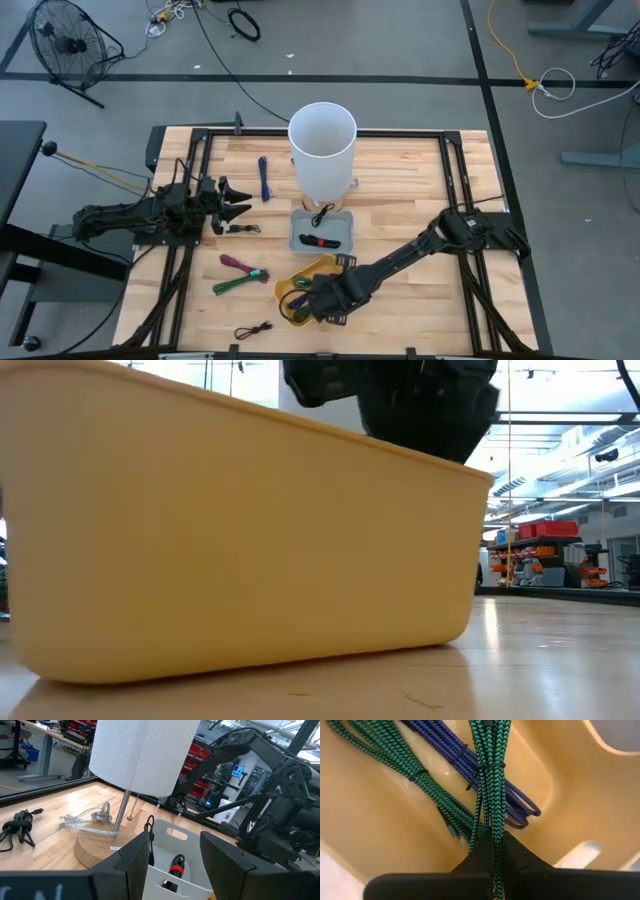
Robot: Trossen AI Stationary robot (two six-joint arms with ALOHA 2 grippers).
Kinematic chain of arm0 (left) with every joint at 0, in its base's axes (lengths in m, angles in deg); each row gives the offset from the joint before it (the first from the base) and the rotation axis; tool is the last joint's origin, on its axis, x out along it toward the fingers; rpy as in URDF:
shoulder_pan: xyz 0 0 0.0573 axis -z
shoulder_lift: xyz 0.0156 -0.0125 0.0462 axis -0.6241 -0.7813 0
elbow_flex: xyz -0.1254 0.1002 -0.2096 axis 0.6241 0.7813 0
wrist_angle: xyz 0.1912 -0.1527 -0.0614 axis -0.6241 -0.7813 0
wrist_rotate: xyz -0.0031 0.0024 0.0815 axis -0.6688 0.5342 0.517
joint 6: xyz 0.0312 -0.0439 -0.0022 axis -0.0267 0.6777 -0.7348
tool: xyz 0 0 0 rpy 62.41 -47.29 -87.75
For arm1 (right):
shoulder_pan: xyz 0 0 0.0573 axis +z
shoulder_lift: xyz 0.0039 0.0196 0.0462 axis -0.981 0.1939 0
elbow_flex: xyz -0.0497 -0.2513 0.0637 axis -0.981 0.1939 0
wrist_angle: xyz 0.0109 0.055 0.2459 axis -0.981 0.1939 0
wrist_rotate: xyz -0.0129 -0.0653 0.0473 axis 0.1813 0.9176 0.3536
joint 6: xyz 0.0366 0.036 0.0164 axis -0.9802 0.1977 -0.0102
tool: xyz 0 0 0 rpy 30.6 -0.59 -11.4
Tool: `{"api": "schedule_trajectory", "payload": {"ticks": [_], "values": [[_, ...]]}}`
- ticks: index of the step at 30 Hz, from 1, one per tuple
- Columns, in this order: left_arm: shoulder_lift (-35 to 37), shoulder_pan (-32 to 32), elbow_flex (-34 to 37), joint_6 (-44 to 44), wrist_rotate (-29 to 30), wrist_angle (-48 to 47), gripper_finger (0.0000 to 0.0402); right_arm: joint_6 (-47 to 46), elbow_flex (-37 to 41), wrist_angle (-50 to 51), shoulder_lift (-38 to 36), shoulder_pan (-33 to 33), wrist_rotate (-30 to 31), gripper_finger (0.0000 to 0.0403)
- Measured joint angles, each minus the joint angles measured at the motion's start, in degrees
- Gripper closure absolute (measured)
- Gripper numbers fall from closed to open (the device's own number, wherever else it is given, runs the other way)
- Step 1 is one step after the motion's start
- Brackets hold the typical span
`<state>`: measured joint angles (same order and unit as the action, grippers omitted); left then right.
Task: Pick & Place USB Port
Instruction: Put the green charger cable into the yellow bin
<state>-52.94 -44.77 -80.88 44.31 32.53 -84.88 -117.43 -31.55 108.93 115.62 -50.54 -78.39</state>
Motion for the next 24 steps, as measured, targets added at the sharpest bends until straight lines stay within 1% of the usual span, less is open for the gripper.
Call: {"api": "schedule_trajectory", "payload": {"ticks": [3, 7, 14, 19, 21, 24], "values": [[0.0, 0.0, 0.0, 0.04, 0.0, 0.0, 0.022, -4.59, 0.04, 0.07, 0.0, 0.88, -0.02, 0.0399], [0.0, 0.01, 0.0, 0.05, 0.0, 0.0, 0.022, -6.94, 0.04, 0.85, 0.0, 2.45, -0.02, 0.0399], [0.0, 0.01, 0.0, 0.07, 0.0, 0.0, 0.022, -17.94, 0.04, 3.97, 0.0, 4.78, 0.49, 0.0399], [0.0, 0.01, 0.0, 0.09, 0.0, 0.0, 0.022, -25.31, 0.06, 4.66, 0.0, 5.91, 5.2, 0.0399], [0.0, 0.01, 0.0, 0.09, 0.0, 0.0, 0.022, -26.14, 0.07, 4.79, 0.0, 5.84, 5.7, 0.0399], [0.0, 0.01, 0.0, 0.09, 0.0, 0.0, 0.022, -25.5, 0.14, 4.72, 0.0, 5.31, 4.62, 0.0399]]}}
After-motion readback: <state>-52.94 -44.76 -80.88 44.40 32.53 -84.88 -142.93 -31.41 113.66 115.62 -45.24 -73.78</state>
